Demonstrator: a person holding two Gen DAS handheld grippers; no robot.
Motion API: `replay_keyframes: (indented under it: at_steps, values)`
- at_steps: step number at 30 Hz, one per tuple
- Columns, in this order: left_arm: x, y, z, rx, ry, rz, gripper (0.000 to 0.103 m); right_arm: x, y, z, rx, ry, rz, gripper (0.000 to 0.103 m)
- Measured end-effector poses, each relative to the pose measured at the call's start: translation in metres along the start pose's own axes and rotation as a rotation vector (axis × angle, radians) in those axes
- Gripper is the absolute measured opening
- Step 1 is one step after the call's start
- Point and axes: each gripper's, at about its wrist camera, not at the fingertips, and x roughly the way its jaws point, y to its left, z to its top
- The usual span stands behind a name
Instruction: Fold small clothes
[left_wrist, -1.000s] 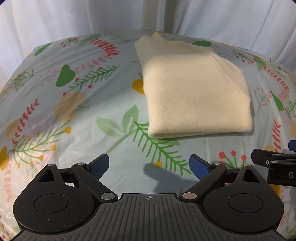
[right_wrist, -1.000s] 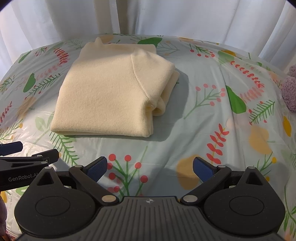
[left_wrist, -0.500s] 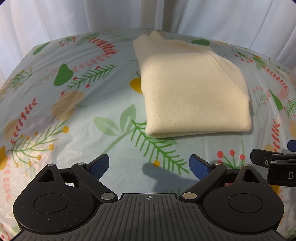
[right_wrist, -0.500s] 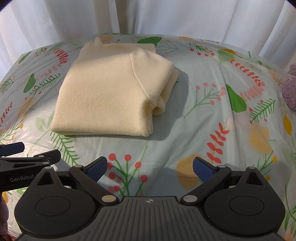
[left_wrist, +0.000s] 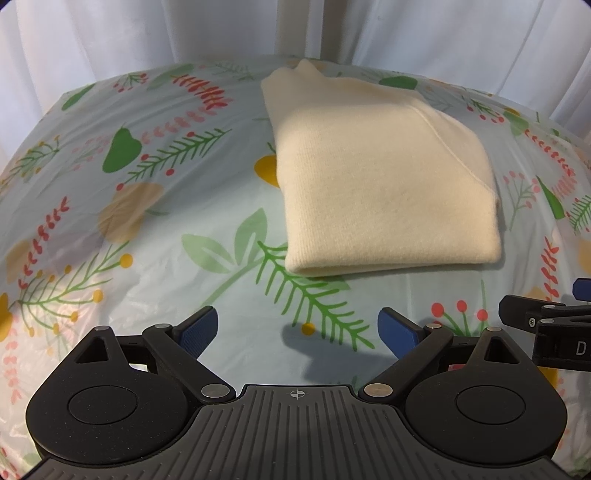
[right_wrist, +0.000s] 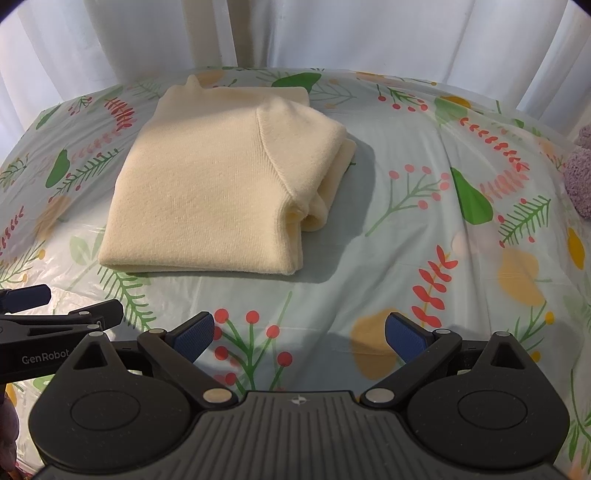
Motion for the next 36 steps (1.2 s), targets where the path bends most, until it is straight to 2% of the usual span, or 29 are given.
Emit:
replay_keyframes:
  at_steps: [26,31,36]
  values:
    - [0.0033,-0.0012,0.0023,-0.009,0.003,-0.004,0.097,0.0008,-0.0016,0.0027,-0.02,-0.004,-0.003,0.099]
    - [0.0014,-0.0032,0.0014,0.007,-0.021,0.016,0.097,0.0006,-0.0008,0.0027,-0.023,-0.005,-0.008,0.099]
    - [0.0048,-0.0039,0.0002,0.021,-0.004,0.004,0.097,0.0014,-0.0017,0.0031,-0.019,-0.003,-0.011,0.099]
